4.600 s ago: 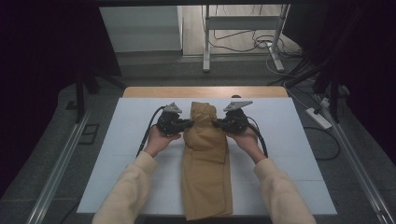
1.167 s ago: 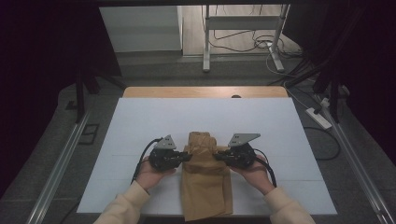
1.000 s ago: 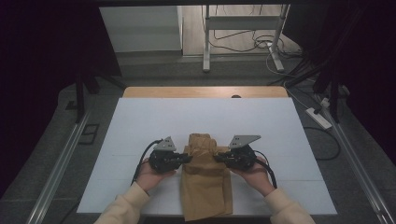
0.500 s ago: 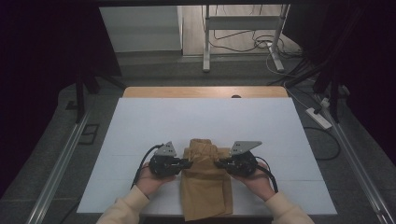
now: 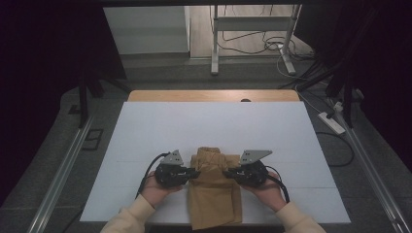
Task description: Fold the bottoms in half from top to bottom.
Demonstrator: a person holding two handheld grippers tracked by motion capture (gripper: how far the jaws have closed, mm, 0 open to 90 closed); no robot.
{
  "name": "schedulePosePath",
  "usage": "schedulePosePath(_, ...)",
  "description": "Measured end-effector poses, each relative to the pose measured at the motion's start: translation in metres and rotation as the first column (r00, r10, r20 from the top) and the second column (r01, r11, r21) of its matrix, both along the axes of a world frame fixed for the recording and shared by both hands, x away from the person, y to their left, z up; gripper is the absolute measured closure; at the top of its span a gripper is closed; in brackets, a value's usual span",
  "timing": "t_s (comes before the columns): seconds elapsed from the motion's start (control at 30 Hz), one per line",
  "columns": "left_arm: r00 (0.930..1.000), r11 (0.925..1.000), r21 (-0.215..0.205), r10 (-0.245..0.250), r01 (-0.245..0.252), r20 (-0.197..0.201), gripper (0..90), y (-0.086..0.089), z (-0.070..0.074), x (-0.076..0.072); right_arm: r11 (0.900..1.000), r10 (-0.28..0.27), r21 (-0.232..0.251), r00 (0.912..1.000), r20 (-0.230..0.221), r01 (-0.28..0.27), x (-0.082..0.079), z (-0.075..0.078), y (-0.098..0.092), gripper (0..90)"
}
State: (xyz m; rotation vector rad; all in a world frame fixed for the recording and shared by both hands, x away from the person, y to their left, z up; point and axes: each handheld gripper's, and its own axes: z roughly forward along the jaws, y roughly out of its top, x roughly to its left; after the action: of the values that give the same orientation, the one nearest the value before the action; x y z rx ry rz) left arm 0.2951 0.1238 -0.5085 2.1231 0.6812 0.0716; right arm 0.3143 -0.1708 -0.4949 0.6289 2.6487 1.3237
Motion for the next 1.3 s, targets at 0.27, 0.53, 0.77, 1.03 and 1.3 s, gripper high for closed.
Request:
schedulePosePath(0.27, 0.9998, 0.9998, 0.006, -0.020, 0.020, -0.008, 79.0, 0.000, -0.001, -0.007, 1.000, 0.007, 0.000, 1.0000, 0.001, -0.007, -0.007, -0.001, -0.003, 82.4)
schedulePosePath(0.53, 0.9992, 0.9994, 0.013, -0.033, 0.033, -0.021, 77.1, 0.001, -0.004, -0.012, 0.999, 0.027, -0.018, 0.9996, -0.001, -0.027, -0.017, -0.006, -0.006, 81.4)
schedulePosePath(0.77, 0.9991, 0.9993, 0.016, -0.034, 0.035, -0.026, 75.6, 0.001, -0.007, -0.013, 0.999, 0.031, -0.023, 0.9995, -0.003, -0.031, -0.020, -0.009, -0.006, 81.4)
schedulePosePath(1.03, 0.9983, 0.9985, 0.021, -0.050, 0.050, -0.032, 74.0, 0.002, -0.008, -0.018, 0.999, 0.044, -0.021, 0.9990, -0.008, -0.045, -0.025, -0.009, -0.008, 78.6)
schedulePosePath(1.3, 0.9964, 0.9971, 0.026, -0.071, 0.072, -0.046, 69.1, 0.004, -0.010, -0.026, 0.997, 0.071, -0.021, 0.9974, -0.009, -0.071, -0.039, -0.010, -0.014, 72.7)
